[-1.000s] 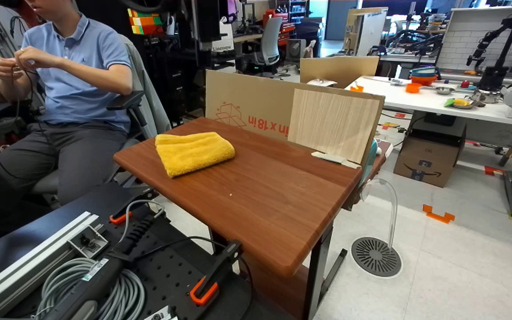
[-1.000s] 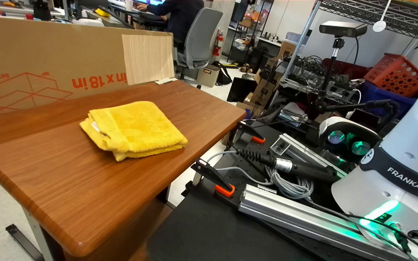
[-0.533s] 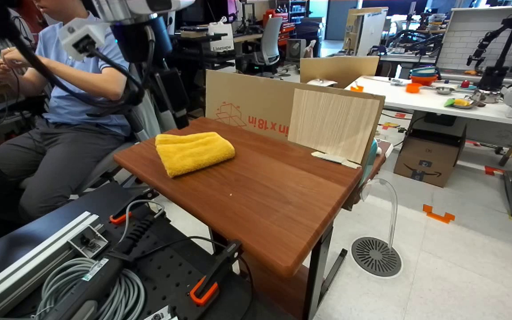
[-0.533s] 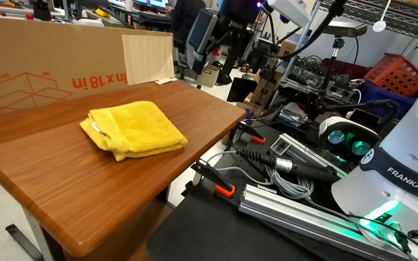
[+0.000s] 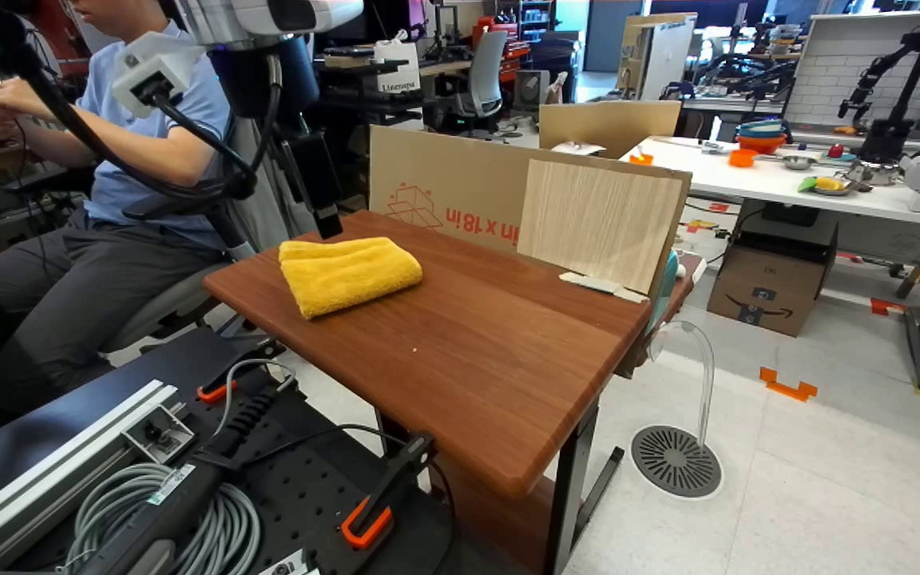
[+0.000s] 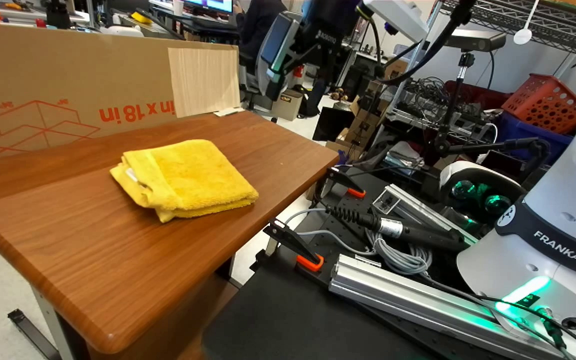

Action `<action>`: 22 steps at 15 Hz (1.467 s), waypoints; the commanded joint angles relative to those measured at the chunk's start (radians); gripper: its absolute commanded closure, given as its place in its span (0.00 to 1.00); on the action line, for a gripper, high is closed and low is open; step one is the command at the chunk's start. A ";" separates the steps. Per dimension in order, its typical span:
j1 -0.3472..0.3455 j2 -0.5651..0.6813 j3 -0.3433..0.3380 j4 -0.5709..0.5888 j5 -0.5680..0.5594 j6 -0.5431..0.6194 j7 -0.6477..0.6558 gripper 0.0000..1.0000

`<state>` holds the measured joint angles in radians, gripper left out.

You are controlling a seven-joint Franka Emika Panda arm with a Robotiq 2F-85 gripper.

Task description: Use the towel to wipe the table

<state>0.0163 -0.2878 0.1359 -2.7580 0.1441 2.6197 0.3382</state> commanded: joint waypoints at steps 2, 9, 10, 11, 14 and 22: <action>0.037 0.171 -0.054 0.155 0.183 -0.008 0.017 0.00; 0.079 0.455 -0.014 0.377 0.126 0.010 0.281 0.00; 0.098 0.491 -0.017 0.402 0.118 0.008 0.319 0.00; 0.118 0.524 -0.022 0.422 0.112 0.006 0.352 0.00; 0.176 0.626 -0.047 0.477 0.069 0.030 0.446 0.00; 0.280 0.864 -0.177 0.685 -0.037 0.059 0.696 0.00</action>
<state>0.2596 0.4868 0.0125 -2.1621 0.1379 2.6694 0.9520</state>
